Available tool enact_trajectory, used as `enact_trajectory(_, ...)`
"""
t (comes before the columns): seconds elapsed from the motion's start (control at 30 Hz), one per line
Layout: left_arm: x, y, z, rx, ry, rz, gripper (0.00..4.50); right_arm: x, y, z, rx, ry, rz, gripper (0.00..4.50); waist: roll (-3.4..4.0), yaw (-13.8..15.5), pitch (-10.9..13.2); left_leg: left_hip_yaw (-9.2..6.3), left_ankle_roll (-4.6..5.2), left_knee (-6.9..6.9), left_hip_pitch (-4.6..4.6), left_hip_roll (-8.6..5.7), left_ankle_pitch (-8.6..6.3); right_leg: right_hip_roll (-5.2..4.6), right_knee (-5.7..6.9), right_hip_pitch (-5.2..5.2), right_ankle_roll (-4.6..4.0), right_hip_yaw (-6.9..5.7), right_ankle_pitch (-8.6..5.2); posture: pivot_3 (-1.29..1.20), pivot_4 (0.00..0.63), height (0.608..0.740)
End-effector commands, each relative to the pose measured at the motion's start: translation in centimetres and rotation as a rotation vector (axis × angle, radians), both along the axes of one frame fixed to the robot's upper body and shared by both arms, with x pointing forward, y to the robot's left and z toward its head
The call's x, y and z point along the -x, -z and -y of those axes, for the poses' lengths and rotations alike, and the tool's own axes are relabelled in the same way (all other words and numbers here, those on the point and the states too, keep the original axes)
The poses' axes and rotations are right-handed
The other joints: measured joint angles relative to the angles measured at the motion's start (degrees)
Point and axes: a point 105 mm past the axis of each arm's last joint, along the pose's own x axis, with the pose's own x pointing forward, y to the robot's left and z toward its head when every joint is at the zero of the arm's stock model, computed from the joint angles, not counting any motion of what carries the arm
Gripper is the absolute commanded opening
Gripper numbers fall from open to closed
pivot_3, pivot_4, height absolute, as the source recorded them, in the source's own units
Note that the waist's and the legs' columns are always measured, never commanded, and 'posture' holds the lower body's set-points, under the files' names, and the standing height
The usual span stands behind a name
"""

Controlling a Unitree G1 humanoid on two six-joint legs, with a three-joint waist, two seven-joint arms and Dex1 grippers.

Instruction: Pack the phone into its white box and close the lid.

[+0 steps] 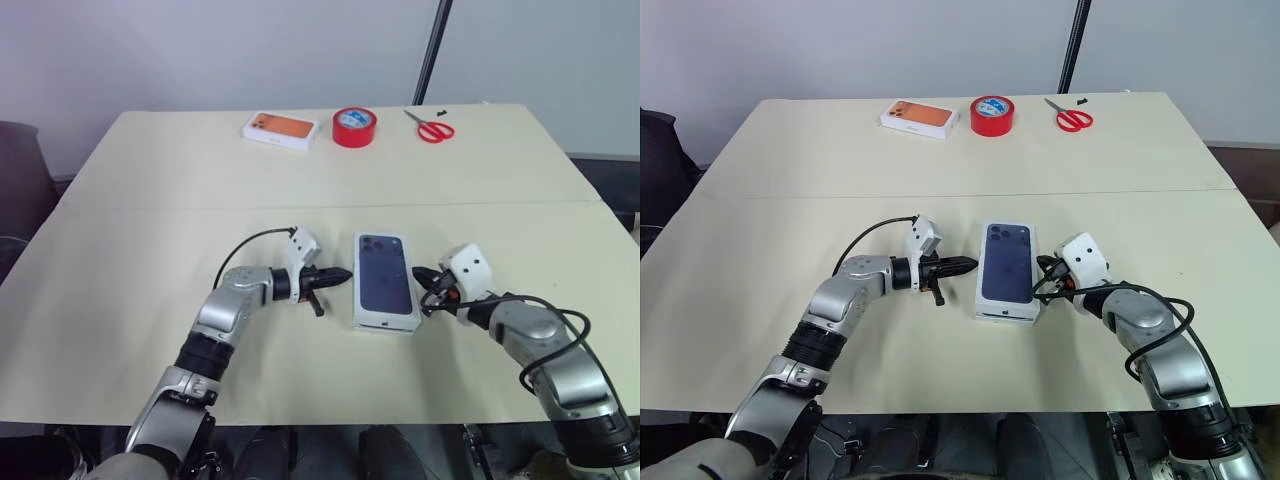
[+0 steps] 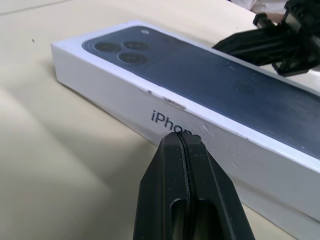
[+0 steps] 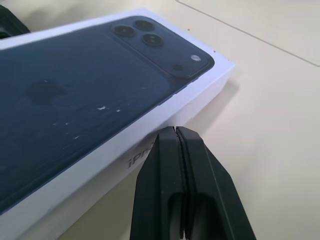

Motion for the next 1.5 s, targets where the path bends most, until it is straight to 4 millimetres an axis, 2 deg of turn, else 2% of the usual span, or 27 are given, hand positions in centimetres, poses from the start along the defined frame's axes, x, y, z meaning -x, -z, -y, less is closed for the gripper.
enact_trajectory(0.03, 0.6, -1.4, 0.8, 0.028, 0.046, 0.042, 0.00, 0.7, -1.2, -1.1, 0.013, -0.073, 0.050, 0.03, 0.00, -0.1, 0.0, 0.00, 0.00, 0.00, 0.00, 0.00, 0.00, 0.00, 0.00, 0.00, 0.00, 0.00, 0.00, 0.00, 0.150, 0.740)
enact_trajectory(0.27, 1.5, -1.1, 1.8, 0.029, 0.078, 0.031, 0.00, 1.1, -0.8, -1.5, 0.045, -0.114, 0.034, 0.03, 0.00, -0.2, 0.0, 0.00, 0.00, 0.00, 0.00, 0.00, 0.00, 0.01, 0.01, 0.00, 0.00, 0.00, 0.00, 0.00, 0.150, 0.740)
enact_trajectory(0.47, 1.7, -1.5, 1.6, 0.041, 0.078, 0.027, 0.00, 1.5, -1.0, -1.7, 0.038, -0.126, 0.036, 0.03, 0.00, -0.1, 0.0, 0.00, 0.00, 0.00, 0.01, 0.01, 0.00, 0.01, 0.00, 0.01, 0.00, 0.00, 0.00, 0.00, 0.150, 0.740)
enact_trajectory(0.63, 2.4, -1.1, 1.4, 0.028, 0.091, 0.005, 0.00, 2.1, -1.0, -2.2, 0.043, -0.159, 0.031, 0.03, 0.00, -0.2, 0.0, 0.00, 0.00, -0.01, 0.01, 0.01, 0.00, 0.01, 0.00, 0.01, 0.00, 0.00, 0.00, 0.00, 0.150, 0.740)
enact_trajectory(0.83, 3.8, -1.4, 1.8, 0.045, 0.162, 0.001, 0.00, 2.6, -1.7, -2.7, -0.037, -0.162, 0.034, 0.03, 0.00, -0.2, 0.0, 0.00, 0.00, -0.01, 0.01, 0.02, 0.00, 0.02, 0.00, 0.01, 0.00, 0.00, 0.00, 0.00, 0.150, 0.740)
enact_trajectory(0.97, 3.8, -0.2, 1.3, 0.010, 0.150, -0.033, 0.00, 3.0, 0.1, -2.5, 0.082, -0.183, 0.000, 0.03, 0.01, 0.0, 0.0, 0.00, 0.00, 0.00, 0.01, 0.01, 0.00, 0.01, -0.01, 0.03, 0.00, 0.01, 0.00, 0.00, 0.150, 0.740)
enact_trajectory(1.1, 4.0, 0.6, 0.8, -0.013, 0.150, -0.054, 0.00, 3.4, 1.1, -2.6, 0.113, -0.203, -0.030, 0.03, 0.01, -0.2, 0.0, 0.00, 0.00, -0.02, 0.03, 0.01, 0.00, 0.02, -0.01, 0.03, 0.00, 0.00, 0.00, 0.00, 0.150, 0.740)
enact_trajectory(1.23, 3.3, 1.0, 0.4, -0.028, 0.108, -0.043, 0.00, 3.3, 2.0, -2.0, 0.192, -0.202, -0.036, 0.03, 0.01, -0.3, 0.0, 0.00, 0.00, -0.01, 0.04, 0.01, 0.00, 0.02, -0.01, 0.04, 0.00, 0.00, 0.00, 0.00, 0.150, 0.740)
enact_trajectory(1.3, 2.1, 0.3, -0.2, -0.007, 0.048, -0.030, 0.00, 2.6, 1.5, -1.3, 0.202, -0.165, -0.013, 0.03, 0.01, -0.3, 0.0, 0.00, 0.00, -0.01, 0.07, 0.01, 0.00, 0.04, -0.01, 0.08, 0.00, 0.00, 0.00, 0.00, 0.150, 0.740)
enact_trajectory(1.5, -1.1, -5.8, -1.1, 0.180, -0.020, 0.032, 0.00, 1.8, -2.0, 1.1, 0.103, -0.060, 0.061, 0.03, -0.02, 0.1, 0.0, -0.02, 0.00, 0.05, 0.03, 0.01, 0.00, 0.02, -0.01, 0.08, 0.00, -0.01, 0.00, 0.00, 0.150, 0.740)
